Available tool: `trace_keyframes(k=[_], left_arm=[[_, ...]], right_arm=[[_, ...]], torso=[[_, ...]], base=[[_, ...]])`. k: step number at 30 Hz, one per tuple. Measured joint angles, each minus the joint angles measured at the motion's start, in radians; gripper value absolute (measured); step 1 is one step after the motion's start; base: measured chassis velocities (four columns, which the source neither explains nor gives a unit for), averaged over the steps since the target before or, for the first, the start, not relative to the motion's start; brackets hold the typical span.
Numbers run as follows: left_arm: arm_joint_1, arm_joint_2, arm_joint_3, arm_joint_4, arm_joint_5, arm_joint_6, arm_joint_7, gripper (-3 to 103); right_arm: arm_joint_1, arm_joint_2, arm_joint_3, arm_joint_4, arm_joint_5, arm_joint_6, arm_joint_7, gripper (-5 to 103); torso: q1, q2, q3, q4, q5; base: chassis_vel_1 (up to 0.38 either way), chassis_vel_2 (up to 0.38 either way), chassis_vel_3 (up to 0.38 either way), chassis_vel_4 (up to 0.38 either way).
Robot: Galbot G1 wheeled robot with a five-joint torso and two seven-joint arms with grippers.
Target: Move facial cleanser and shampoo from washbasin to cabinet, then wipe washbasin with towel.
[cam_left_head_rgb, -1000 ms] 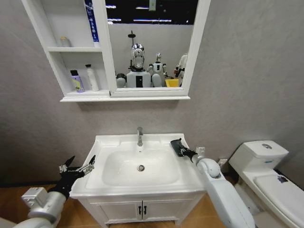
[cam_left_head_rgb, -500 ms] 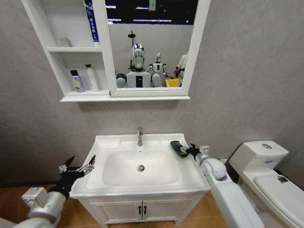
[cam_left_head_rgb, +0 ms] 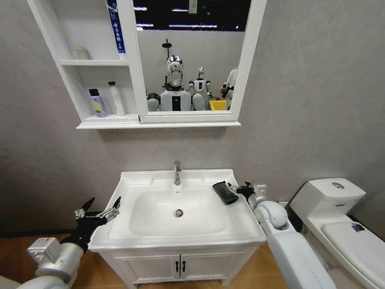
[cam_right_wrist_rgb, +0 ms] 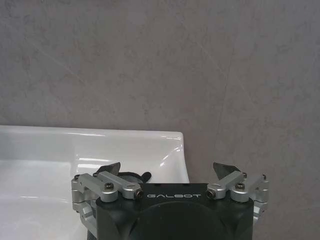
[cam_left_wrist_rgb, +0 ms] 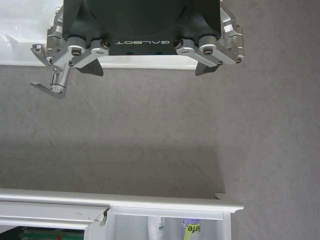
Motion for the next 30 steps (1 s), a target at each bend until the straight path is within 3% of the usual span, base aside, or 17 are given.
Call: trace_keyframes(k=[6, 15, 17, 21, 30], left_arm=[[0.0, 0.0, 0.0, 0.0, 0.0, 0.0, 0.0, 100], [0.0, 0.0, 0.0, 0.0, 0.0, 0.0, 0.0, 100], [0.0, 0.0, 0.0, 0.0, 0.0, 0.0, 0.0, 100], [0.0, 0.0, 0.0, 0.0, 0.0, 0.0, 0.0, 100], [0.0, 0.0, 0.0, 0.0, 0.0, 0.0, 0.0, 100]], right_arm=[[-0.151, 0.034, 0.046, 0.193, 0.019, -0.021, 0.105, 100], [-0.377, 0.134, 0.088, 0.399, 0.023, 0.015, 0.153, 100], [-0.408, 0.143, 0.093, 0.418, 0.007, 0.026, 0.154, 100], [-0.536, 0.181, 0.105, 0.463, -0.134, 0.1, 0.147, 100], [-0.586, 0.233, 0.091, 0.472, -0.221, 0.174, 0.138, 100]], torso=[[0.0, 0.0, 0.0, -0.0001, -0.0001], [0.0, 0.0, 0.0, -0.0001, -0.0001], [0.0, 0.0, 0.0, -0.0001, -0.0002], [0.0, 0.0, 0.0, -0.0003, -0.0001], [0.0, 0.0, 0.0, 0.0001, 0.0001]], base=[[0.0, 0.0, 0.0, 0.0], [0.0, 0.0, 0.0, 0.0], [0.0, 0.0, 0.0, 0.0], [0.0, 0.0, 0.0, 0.0], [0.0, 0.0, 0.0, 0.0]])
